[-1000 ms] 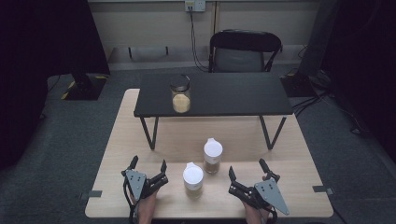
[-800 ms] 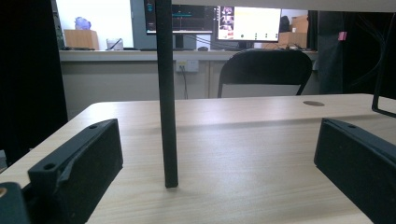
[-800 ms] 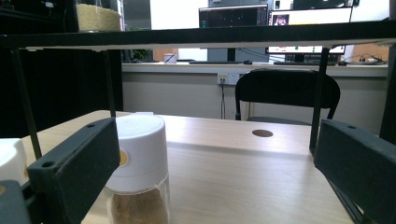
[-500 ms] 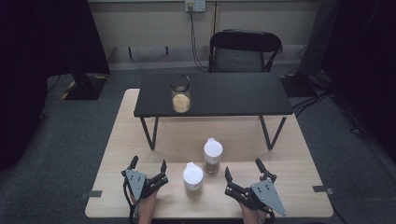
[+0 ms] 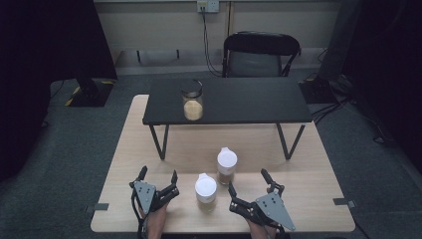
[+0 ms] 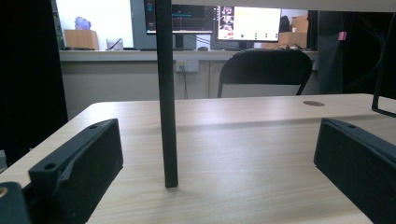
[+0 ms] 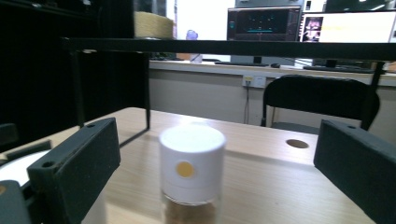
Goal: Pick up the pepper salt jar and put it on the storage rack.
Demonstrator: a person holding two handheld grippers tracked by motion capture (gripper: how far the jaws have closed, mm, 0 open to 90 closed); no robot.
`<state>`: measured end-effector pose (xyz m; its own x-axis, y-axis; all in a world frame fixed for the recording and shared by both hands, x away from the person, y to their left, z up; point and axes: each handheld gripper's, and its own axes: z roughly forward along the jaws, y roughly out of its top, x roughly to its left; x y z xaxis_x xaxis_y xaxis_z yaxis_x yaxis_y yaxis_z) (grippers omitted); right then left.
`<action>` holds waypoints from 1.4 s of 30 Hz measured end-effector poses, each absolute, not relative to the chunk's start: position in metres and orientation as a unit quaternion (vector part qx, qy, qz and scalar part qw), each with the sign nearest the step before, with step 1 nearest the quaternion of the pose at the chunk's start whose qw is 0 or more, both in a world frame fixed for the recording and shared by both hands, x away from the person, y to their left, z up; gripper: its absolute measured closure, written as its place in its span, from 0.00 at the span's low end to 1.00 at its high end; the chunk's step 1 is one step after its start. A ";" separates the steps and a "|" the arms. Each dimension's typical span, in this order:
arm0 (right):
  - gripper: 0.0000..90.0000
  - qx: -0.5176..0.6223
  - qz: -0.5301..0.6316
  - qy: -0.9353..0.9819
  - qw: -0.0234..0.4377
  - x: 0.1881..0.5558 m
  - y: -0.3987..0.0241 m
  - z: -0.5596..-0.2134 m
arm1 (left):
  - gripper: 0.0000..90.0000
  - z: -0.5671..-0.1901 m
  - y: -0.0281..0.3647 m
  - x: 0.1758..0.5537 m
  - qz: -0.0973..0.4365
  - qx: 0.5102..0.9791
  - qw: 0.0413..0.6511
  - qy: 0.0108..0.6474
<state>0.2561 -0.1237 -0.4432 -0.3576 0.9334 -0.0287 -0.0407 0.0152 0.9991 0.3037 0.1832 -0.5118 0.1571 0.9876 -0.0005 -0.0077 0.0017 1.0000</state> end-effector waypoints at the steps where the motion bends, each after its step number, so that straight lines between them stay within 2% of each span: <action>1: 0.00 0.385 0.588 0.579 0.412 0.256 -0.122 -0.443 | 0.01 -0.512 0.183 0.304 0.461 0.536 0.540 0.457; 38: 0.01 0.348 0.606 0.616 0.364 0.246 -0.060 -0.448 | 0.01 -0.512 0.183 0.304 0.461 0.535 0.540 0.457; 42: 0.04 0.345 0.606 0.618 0.364 0.245 -0.056 -0.450 | 0.01 -0.512 0.183 0.304 0.461 0.536 0.540 0.457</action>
<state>0.2447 -0.0561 -0.4500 -0.4967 0.8674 -0.0315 -0.0145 0.0280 0.9995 0.3037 0.1832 -0.5118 0.1574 0.9875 -0.0002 -0.0074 0.0014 1.0000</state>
